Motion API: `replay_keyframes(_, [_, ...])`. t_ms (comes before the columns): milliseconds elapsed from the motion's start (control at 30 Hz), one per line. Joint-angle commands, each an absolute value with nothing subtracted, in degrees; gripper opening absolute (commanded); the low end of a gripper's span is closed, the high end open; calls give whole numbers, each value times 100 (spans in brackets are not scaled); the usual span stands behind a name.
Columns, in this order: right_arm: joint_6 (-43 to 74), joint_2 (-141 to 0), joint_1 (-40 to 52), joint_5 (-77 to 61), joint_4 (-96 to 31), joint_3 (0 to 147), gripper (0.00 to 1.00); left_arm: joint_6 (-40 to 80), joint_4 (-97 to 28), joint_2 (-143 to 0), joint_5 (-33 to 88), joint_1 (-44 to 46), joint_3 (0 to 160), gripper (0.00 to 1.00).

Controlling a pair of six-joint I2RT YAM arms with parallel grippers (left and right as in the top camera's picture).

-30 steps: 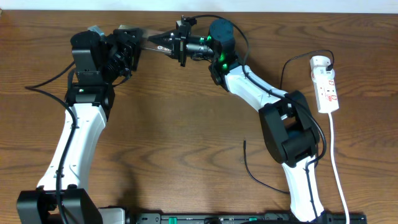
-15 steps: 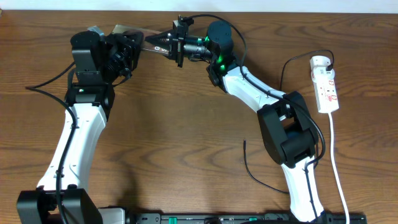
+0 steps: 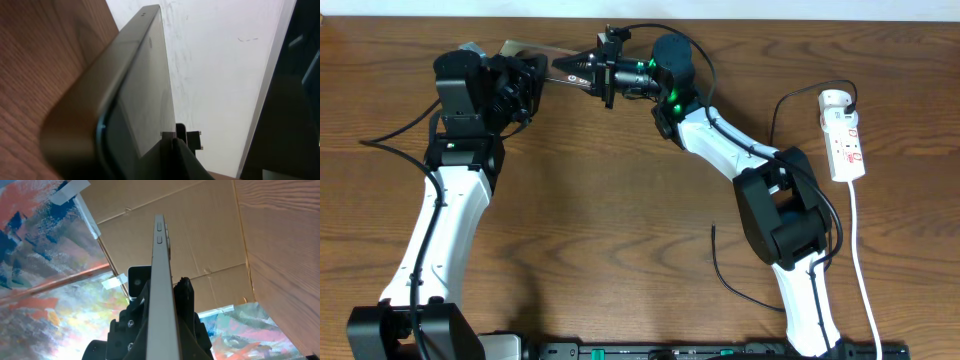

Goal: Plug charger to phone and switch on socket

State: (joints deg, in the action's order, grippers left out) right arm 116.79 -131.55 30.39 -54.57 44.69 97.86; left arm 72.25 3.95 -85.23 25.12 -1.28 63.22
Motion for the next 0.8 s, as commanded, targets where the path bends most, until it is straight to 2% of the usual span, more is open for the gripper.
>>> replay_keyframes(0, [11743,-13034,3153,-5439,4556,9850,1,7279,397,-8573,2349,-119,6267,19])
replay_keyframes(267, [11740,-13034,3306,-5347,4543,9850,1,7277,395,-8573,2281,-119,6267,19])
replay_keyframes(300, [11743,-13034,3306,-5347,4543,9850,1,7279,397,-8573,2272,-119,6267,15])
replay_keyframes(600, [11740,-13034,3306,-5347,4543,9850,1,7279,395,-8573,2156,-119,6267,8])
replay_keyframes(767, [11743,-13034,3306,-5347,4545,9850,1,7277,395,-8573,2154,-119,6267,8])
